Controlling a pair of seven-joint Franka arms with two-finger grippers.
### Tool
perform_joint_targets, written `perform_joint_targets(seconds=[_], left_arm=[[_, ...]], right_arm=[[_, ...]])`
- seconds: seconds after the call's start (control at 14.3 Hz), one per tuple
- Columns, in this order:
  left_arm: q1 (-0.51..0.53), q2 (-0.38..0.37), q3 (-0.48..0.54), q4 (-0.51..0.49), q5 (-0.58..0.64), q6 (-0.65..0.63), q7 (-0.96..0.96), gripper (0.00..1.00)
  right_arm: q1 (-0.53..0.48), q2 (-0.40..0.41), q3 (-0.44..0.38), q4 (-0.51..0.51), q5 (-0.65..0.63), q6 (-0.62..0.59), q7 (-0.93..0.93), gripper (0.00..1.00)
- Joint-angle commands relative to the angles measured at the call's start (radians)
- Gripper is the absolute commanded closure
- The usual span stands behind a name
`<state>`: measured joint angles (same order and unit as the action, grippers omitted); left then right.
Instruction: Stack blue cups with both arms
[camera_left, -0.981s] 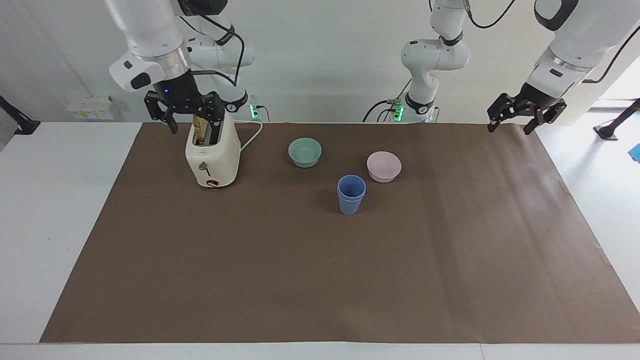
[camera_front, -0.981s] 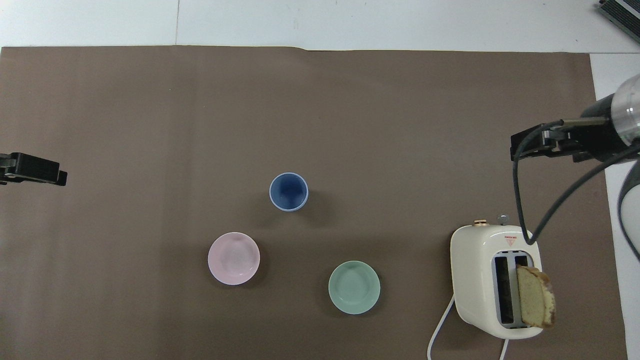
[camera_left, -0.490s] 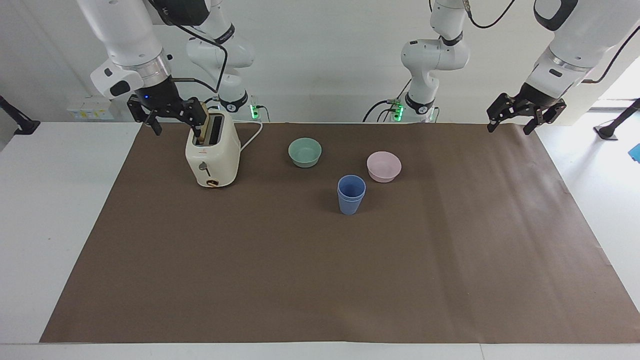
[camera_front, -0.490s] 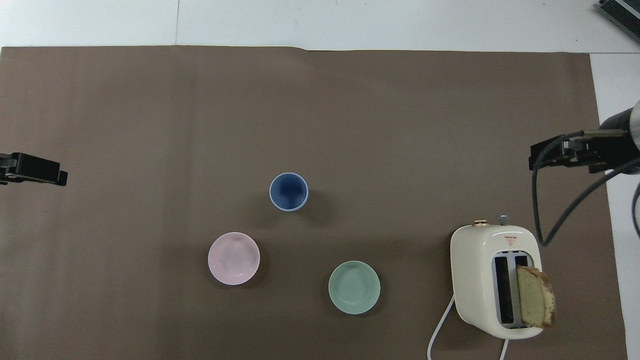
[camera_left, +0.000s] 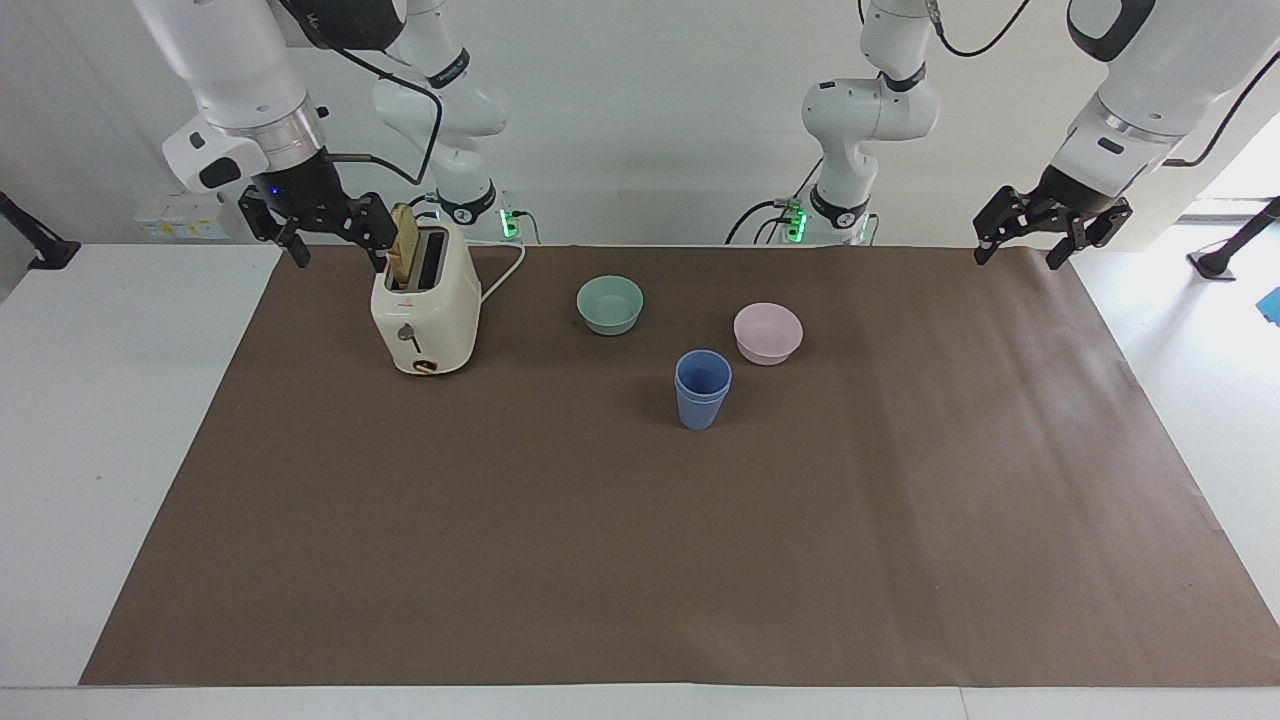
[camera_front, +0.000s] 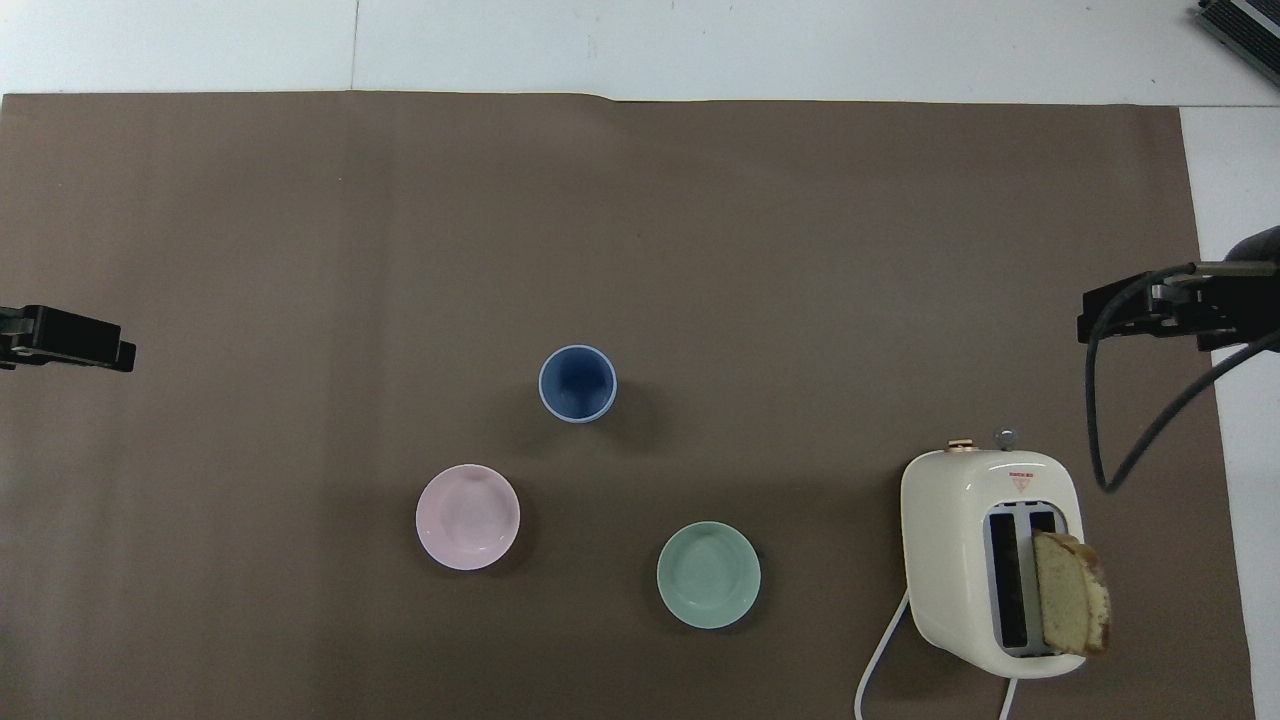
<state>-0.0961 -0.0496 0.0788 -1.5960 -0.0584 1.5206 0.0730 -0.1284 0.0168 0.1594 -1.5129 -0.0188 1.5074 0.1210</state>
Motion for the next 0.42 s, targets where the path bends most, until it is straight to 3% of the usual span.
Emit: perform_joint_targets(seconds=[0.0,0.35], left_arm=[[0.002,0.004,-0.004,0.013,0.012,-0.007,0.01,0.0],[0.002,0.004,-0.002,0.013,0.012,-0.007,0.011,0.0]], right_arm=[[-0.016,-0.027,0.011,-0.032,0.002,0.017,-0.029,0.0],[-0.016,-0.023,0.012,-0.029,0.002,0.025,-0.024,0.0]])
